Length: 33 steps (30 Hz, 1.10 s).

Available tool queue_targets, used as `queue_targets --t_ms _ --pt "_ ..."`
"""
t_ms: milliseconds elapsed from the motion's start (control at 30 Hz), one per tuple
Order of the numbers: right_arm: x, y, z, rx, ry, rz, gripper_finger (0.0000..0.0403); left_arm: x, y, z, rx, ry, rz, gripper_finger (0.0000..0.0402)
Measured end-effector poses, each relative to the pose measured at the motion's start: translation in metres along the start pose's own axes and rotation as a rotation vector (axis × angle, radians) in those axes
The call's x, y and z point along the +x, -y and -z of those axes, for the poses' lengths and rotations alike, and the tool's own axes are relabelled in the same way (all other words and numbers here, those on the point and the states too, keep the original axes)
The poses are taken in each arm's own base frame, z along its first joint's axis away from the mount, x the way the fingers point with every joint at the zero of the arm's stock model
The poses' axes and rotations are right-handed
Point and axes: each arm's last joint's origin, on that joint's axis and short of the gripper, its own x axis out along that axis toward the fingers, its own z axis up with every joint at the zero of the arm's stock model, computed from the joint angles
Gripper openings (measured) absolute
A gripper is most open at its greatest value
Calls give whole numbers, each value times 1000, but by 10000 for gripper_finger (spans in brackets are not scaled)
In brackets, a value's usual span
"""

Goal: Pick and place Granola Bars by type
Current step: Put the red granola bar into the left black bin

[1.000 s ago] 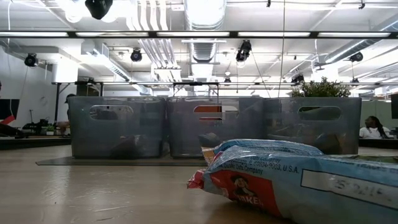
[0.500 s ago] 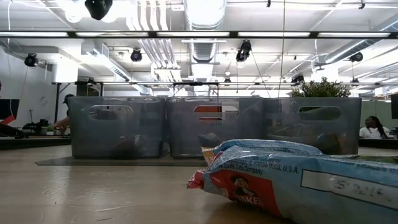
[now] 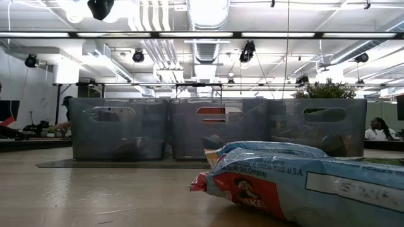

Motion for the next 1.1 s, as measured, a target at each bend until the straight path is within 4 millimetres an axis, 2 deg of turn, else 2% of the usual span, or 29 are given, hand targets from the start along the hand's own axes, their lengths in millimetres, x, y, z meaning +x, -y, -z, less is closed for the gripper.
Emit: queue_targets --t_ms 200,433,600,867,1100 --pt "-7 5 0 -24 -8 57 8 1 -7 -4 -5 17 -62 0" --pt "-29 16 -2 -69 -13 172 8 -2 -12 -13 6 48 -87 0" --pt "-56 30 -11 -75 14 259 8 -2 -15 -16 12 53 -105 0" --pt "-104 61 -28 -71 51 323 8 9 -19 -14 10 21 -126 1" --pt "-140 92 -27 -45 18 385 8 18 -22 -25 23 20 -158 1"
